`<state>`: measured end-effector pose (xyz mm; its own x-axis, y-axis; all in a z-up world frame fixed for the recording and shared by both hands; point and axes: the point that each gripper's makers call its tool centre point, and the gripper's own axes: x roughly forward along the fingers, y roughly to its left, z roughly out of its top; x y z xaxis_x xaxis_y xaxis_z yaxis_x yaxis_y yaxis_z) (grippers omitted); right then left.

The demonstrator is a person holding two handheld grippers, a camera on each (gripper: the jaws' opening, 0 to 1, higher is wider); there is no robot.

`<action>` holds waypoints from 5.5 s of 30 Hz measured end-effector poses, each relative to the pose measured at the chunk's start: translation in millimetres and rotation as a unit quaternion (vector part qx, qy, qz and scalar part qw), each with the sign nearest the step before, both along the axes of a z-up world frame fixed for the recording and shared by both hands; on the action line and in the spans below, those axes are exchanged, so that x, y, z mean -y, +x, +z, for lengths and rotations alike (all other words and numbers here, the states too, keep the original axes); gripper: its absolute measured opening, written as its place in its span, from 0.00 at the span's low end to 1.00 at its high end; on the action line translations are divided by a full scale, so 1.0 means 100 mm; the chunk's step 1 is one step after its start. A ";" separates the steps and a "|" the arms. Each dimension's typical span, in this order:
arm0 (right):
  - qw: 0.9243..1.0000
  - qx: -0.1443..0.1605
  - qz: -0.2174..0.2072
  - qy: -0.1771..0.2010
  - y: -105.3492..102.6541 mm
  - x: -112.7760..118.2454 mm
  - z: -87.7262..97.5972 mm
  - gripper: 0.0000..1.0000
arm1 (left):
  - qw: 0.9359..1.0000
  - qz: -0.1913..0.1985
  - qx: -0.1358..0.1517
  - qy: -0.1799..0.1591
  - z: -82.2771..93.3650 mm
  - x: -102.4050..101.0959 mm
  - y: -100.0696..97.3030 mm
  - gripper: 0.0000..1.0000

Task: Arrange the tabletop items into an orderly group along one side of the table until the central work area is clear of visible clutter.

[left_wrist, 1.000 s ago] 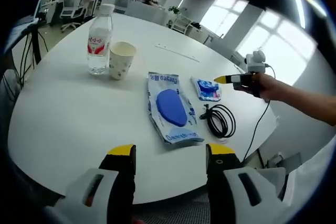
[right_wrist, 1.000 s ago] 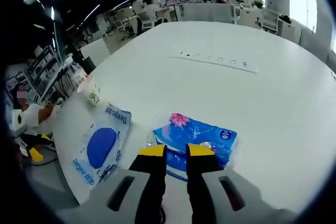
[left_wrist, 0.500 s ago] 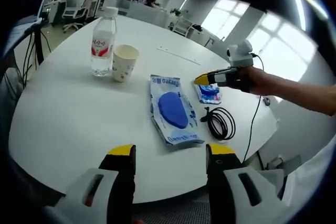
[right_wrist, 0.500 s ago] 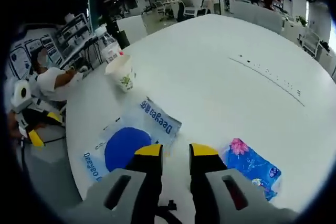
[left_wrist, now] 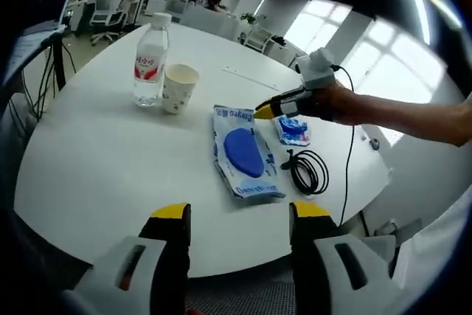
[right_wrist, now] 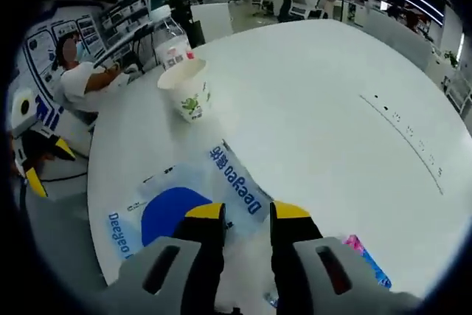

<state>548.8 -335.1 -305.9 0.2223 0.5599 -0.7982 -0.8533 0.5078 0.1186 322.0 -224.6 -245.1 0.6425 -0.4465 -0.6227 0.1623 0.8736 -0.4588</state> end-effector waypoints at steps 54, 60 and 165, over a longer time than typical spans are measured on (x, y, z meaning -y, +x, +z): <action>0.996 -0.068 -0.053 0.007 -0.26 0.16 0.10 0.00 | 1.000 0.005 -0.011 -0.028 -0.12 0.00 -0.04 0.53; 0.983 -0.106 -0.139 0.053 -0.38 0.29 0.19 0.00 | 0.999 0.008 -0.009 -0.031 -0.12 0.00 -0.01 0.54; 0.969 -0.066 -0.218 0.098 -1.32 0.72 0.26 0.00 | 0.991 -0.135 -0.014 0.013 -0.52 0.18 0.70 0.00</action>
<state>417.0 -407.4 -280.1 0.3745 0.5795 -0.7238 -0.5333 0.7732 0.3432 392.3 -242.8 -296.8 0.4840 -0.5830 -0.6526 0.3797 0.8118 -0.4436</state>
